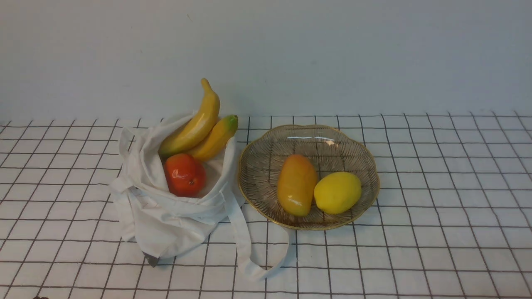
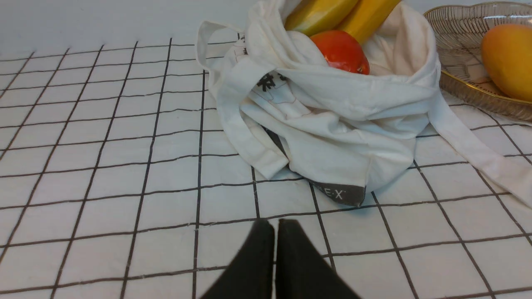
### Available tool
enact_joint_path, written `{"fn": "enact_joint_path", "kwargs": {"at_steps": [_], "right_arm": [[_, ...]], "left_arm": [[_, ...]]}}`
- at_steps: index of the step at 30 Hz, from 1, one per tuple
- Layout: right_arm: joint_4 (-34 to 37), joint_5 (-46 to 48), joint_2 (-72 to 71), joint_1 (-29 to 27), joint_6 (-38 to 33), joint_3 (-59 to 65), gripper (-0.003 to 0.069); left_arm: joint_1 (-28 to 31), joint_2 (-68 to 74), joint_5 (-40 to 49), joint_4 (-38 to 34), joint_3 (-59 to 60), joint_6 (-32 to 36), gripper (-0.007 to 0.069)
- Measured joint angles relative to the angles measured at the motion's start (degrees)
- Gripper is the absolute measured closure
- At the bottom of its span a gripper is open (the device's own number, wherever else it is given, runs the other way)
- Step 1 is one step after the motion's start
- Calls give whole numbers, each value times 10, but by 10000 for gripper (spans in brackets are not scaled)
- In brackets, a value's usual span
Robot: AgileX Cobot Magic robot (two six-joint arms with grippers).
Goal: Take the fruit out of the bag on the white checkered tablecloth and place them on the plate.
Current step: 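Reach into the white bag and grasp the apple with the left gripper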
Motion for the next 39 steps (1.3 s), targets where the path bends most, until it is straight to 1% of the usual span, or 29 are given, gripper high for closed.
{"fn": "enact_joint_path", "kwargs": {"at_steps": [15, 19, 20, 22, 25, 28, 31, 33, 35, 36, 39], "right_arm": [[0, 0, 0, 0, 0, 0, 673], [0, 0, 0, 0, 0, 0, 673], [0, 0, 0, 0, 0, 0, 673], [0, 0, 0, 0, 0, 0, 673], [0, 0, 0, 0, 0, 0, 673], [0, 0, 0, 0, 0, 0, 673], [0, 0, 0, 0, 0, 0, 673], [0, 0, 0, 0, 0, 0, 673], [0, 0, 0, 0, 0, 0, 673], [0, 0, 0, 0, 0, 0, 673], [0, 0, 0, 0, 0, 0, 673]], "left_arm": [[0, 0, 0, 1, 0, 1, 632], [0, 0, -9, 17, 0, 9, 632], [0, 0, -19, 6, 0, -3, 632], [0, 0, -45, -39, 0, -39, 632], [0, 0, -106, -130, 0, -96, 632], [1, 0, -180, -198, 0, -120, 632], [2, 0, -296, -225, -1, -126, 632], [2, 1, -323, -226, -31, -127, 632], [2, 27, -290, -209, -103, -124, 632], [2, 56, -252, -195, -149, -120, 632], [3, 174, -100, -159, -279, -102, 632]]}}
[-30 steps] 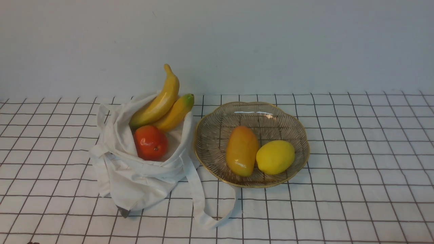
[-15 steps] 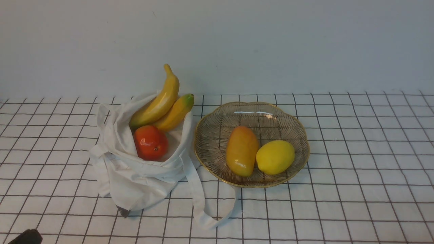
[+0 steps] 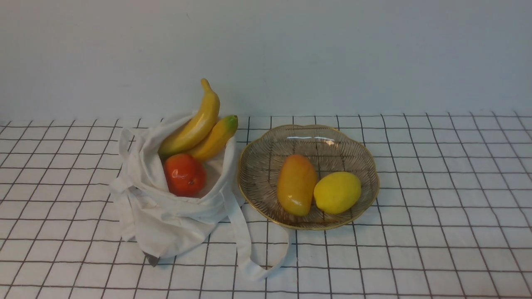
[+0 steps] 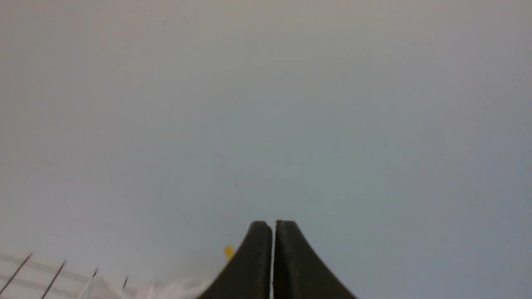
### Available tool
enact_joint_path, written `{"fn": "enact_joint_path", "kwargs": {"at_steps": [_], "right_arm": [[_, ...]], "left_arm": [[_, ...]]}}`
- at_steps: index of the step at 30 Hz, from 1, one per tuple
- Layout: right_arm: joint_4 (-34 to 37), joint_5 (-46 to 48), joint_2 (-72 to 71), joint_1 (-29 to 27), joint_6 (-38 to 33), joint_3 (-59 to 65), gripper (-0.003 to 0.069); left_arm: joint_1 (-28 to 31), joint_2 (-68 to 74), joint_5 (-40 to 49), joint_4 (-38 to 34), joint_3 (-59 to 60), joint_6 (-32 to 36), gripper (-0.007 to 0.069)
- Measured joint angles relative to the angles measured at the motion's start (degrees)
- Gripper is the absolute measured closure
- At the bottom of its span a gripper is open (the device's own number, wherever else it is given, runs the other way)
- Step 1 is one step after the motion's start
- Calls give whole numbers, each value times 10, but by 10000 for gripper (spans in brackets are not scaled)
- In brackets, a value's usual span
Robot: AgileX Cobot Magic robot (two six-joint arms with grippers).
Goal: Take the fruit out of the bag on the white checkered tablecloth and place them on the plate.
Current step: 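Reach into the white bag and grasp the apple with the left gripper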
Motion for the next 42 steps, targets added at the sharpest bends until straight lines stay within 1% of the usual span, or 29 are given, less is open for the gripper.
{"fn": "enact_joint_path", "kwargs": {"at_steps": [1, 3, 5, 6, 8, 11, 14, 17, 21, 25, 28, 31, 32, 33, 35, 36, 39, 40, 42], "right_arm": [[0, 0, 0, 0, 0, 0, 673], [0, 0, 0, 0, 0, 0, 673], [0, 0, 0, 0, 0, 0, 673], [0, 0, 0, 0, 0, 0, 673], [0, 0, 0, 0, -2, 0, 673], [0, 0, 0, 0, -4, 0, 673], [0, 0, 0, 0, -4, 0, 673], [0, 0, 0, 0, -4, 0, 673], [0, 0, 0, 0, -4, 0, 673], [0, 0, 0, 0, -4, 0, 673], [0, 0, 0, 0, -4, 0, 673], [0, 0, 0, 0, -4, 0, 673], [0, 0, 0, 0, -4, 0, 673], [0, 0, 0, 0, -4, 0, 673], [0, 0, 0, 0, -5, 0, 673], [0, 0, 0, 0, -5, 0, 673], [0, 0, 0, 0, -5, 0, 673], [0, 0, 0, 0, -5, 0, 673], [0, 0, 0, 0, -5, 0, 673]], "left_arm": [[0, 46, 62, 7, -41, 9, 632], [0, 198, 259, 14, -157, 36, 632], [0, 306, 371, 14, -230, 58, 632], [0, 361, 410, 15, -264, 72, 632], [0, 440, 438, 14, -313, 93, 632], [-3, 569, 451, 1, -398, 123, 632], [-27, 663, 453, 7, -458, 136, 632], [-62, 765, 458, 35, -518, 126, 632], [-74, 868, 506, 52, -587, 91, 632], [-74, 925, 511, 84, -647, 84, 631], [-74, 945, 511, 94, -683, 85, 631], [-74, 955, 511, 98, -695, 89, 629], [-74, 968, 511, 107, -706, 105, 615], [-74, 968, 511, 107, -706, 105, 615], [-74, 990, 503, 120, -708, 137, 550], [-74, 990, 503, 120, -708, 137, 550], [-74, 1011, 477, 135, -708, 174, 376], [-74, 1012, 476, 136, -709, 176, 351], [-74, 1017, 467, 146, -710, 186, 176]]}}
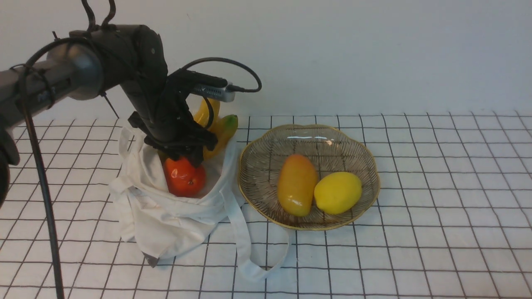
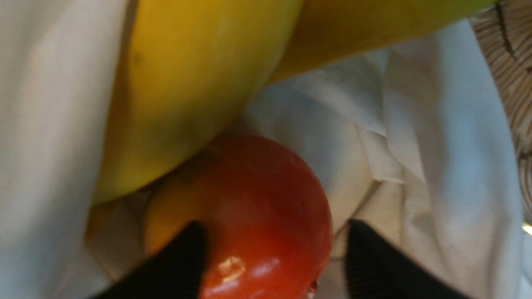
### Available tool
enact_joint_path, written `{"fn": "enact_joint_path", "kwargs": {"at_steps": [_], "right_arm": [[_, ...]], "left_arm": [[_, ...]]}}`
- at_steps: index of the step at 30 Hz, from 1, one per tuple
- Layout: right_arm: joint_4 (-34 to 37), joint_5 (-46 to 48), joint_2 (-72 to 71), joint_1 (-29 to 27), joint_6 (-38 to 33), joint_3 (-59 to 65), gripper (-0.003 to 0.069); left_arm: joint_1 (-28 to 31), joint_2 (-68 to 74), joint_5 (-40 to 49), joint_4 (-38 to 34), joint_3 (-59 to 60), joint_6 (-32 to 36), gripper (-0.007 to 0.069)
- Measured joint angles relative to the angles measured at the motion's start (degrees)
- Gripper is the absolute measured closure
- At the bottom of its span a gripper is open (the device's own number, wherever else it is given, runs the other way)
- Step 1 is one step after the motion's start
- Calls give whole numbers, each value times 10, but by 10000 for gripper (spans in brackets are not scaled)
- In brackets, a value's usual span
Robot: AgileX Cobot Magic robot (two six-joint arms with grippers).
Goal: Take the fruit out of the bag on the white checkered tablecloth and place them on the plate.
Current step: 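Reach into the white bag and grasp the apple with the left gripper, then place the held apple onto the plate with the left gripper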
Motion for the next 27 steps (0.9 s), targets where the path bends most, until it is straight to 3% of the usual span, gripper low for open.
{"fn": "enact_joint_path", "kwargs": {"at_steps": [3, 7, 12, 16, 27], "right_arm": [[0, 0, 0, 0, 0, 0, 673], [0, 0, 0, 0, 0, 0, 673], [0, 0, 0, 0, 0, 0, 673], [0, 0, 0, 0, 0, 0, 673], [0, 0, 0, 0, 0, 0, 673]], "left_arm": [[0, 5, 0, 14, 0, 5, 8], [0, 21, 0, 30, 0, 5, -55], [0, 34, 1, 43, -2, 4, -54], [-2, 35, 11, 56, -2, -12, 24], [-21, -44, 66, 16, -13, -21, 23]]}}
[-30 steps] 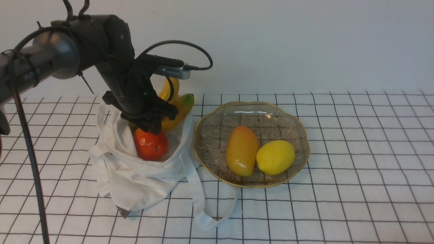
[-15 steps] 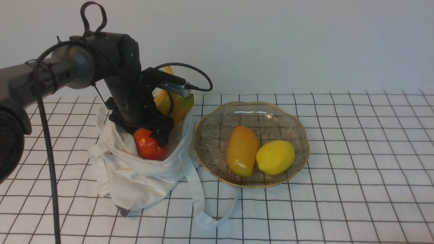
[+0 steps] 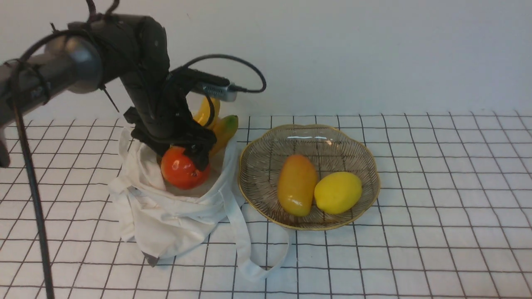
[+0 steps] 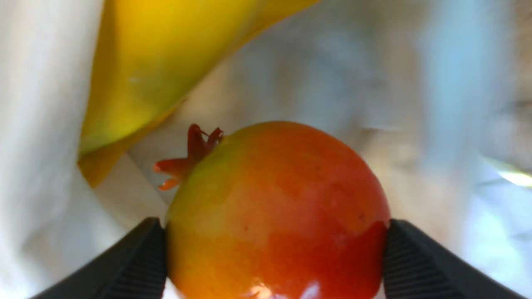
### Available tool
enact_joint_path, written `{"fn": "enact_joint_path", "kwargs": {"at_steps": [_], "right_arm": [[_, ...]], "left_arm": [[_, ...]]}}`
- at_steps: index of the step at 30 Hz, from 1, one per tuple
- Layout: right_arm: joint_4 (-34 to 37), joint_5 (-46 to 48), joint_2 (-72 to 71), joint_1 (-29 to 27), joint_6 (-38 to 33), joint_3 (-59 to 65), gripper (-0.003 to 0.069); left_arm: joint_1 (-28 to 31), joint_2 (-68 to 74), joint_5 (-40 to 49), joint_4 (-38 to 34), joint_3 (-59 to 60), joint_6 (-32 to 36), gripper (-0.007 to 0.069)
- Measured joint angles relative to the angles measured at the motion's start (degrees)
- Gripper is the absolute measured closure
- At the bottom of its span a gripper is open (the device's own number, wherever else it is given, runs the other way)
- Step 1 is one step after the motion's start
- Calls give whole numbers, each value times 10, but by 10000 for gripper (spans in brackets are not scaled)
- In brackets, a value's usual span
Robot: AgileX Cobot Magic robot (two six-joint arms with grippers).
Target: Take the fruit out of the bag on the white checkered tablecloth and place them on the plate.
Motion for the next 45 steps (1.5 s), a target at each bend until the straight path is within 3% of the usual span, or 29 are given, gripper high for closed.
{"fn": "enact_joint_path", "kwargs": {"at_steps": [5, 11, 14, 16, 21, 27, 31, 37, 39, 41, 42, 45], "right_arm": [[0, 0, 0, 0, 0, 0, 673], [0, 0, 0, 0, 3, 0, 673], [0, 0, 0, 0, 4, 0, 673], [0, 0, 0, 0, 4, 0, 673], [0, 0, 0, 0, 4, 0, 673], [0, 0, 0, 0, 4, 0, 673], [0, 0, 0, 0, 4, 0, 673], [0, 0, 0, 0, 4, 0, 673], [0, 0, 0, 0, 4, 0, 673], [0, 0, 0, 0, 4, 0, 673], [0, 0, 0, 0, 4, 0, 673], [0, 0, 0, 0, 4, 0, 673]], "left_arm": [[-28, -69, 13, -36, -2, 1, 23], [-102, -69, -14, -123, -3, 86, 23], [-118, -50, -27, -122, -3, 96, 23], [-135, -15, -58, -78, -3, 101, 23], [-142, 31, -111, -4, -3, 49, 23], [-142, 33, -144, 4, -3, -25, -1], [-142, 19, -138, 7, -3, -52, -58], [-142, -9, -92, 38, -10, -66, -52], [-142, -25, -62, 50, -22, -77, -10], [-142, -71, -9, 88, -45, -117, 176], [-142, -71, -6, 91, -46, -120, 176], [-143, -164, 18, 144, -58, -153, 491]]}}
